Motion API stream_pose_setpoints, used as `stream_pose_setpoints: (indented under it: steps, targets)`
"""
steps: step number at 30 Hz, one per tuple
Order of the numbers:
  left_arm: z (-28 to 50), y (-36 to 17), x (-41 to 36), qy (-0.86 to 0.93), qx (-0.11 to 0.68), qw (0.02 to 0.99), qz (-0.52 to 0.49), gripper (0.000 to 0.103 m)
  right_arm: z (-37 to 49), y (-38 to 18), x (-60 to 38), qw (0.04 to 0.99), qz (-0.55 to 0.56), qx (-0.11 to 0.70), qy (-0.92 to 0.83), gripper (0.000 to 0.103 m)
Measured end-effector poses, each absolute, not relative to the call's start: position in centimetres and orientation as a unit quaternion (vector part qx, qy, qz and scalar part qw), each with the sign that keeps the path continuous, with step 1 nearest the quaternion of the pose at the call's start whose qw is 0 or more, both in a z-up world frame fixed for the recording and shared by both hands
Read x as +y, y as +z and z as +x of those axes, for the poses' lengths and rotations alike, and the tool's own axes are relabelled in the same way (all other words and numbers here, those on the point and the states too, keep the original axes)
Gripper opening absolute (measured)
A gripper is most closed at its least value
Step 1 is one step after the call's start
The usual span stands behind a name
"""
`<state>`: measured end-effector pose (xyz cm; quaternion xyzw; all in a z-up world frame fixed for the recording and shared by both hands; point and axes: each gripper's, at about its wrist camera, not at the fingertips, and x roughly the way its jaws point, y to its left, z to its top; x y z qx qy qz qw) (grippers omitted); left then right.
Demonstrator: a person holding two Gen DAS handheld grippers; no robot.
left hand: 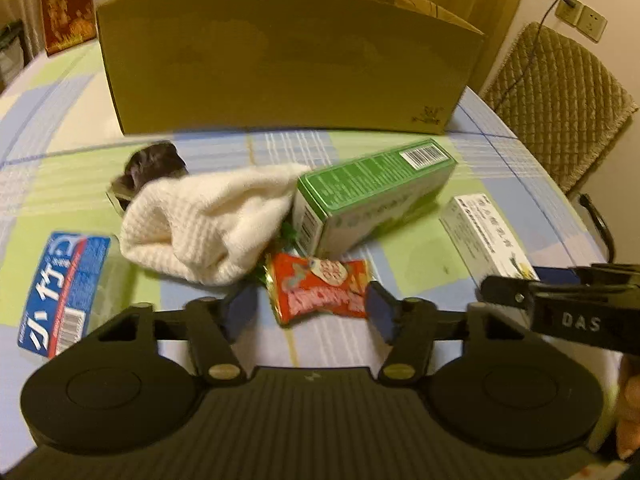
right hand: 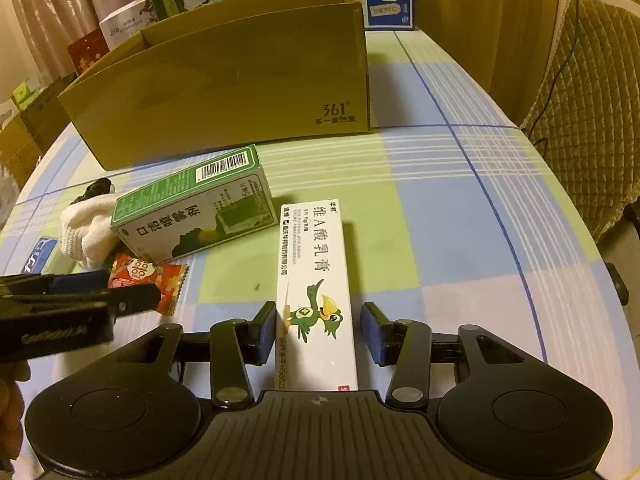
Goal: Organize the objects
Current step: 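Grasp the white ointment box with the right tool, then grasp the red candy packet with the left tool while the right tool holds the ointment box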
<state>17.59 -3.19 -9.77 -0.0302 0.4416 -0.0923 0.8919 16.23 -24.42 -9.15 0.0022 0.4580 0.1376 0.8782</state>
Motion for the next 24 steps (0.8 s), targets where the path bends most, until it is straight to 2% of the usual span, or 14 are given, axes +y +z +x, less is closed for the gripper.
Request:
stream_pose_setpoints:
  steps: [5, 11, 13, 15, 19, 21, 24]
  targets:
    - [16.9, -9.6, -3.0, -0.092, 0.443, 0.891, -0.043, 0.031, 16.2, -9.3, -24.1, 0.880, -0.007, 0.454, 0.141, 0.043]
    - [13.7, -9.2, -3.3, -0.109, 0.454, 0.884, -0.032, 0.031, 15.5, -9.0, -23.8, 0.876, -0.012, 0.455, 0.159, 0.043]
    - [12.9, -9.0, -3.3, -0.117, 0.464, 0.878, -0.023, 0.037, 15.2, -8.9, -23.7, 0.877, -0.015, 0.452, 0.161, 0.043]
    - [12.3, -8.8, -3.5, -0.126, 0.471, 0.873, 0.002, 0.048, 15.1, -8.8, -23.7, 0.878, -0.015, 0.451, 0.159, 0.043]
    - [11.6, -8.2, -3.1, -0.132, 0.459, 0.876, 0.066, 0.052, 15.0, -8.7, -24.0, 0.879, -0.011, 0.450, 0.155, 0.043]
    - [11.7, -8.0, -2.8, -0.155, 0.450, 0.874, 0.097, 0.060, 15.0, -8.7, -24.2, 0.880, -0.009, 0.451, 0.152, 0.043]
    - [11.7, -7.8, -3.2, -0.205, 0.431, 0.863, 0.166, 0.063, 15.1, -8.8, -24.3, 0.880, -0.007, 0.451, 0.148, 0.044]
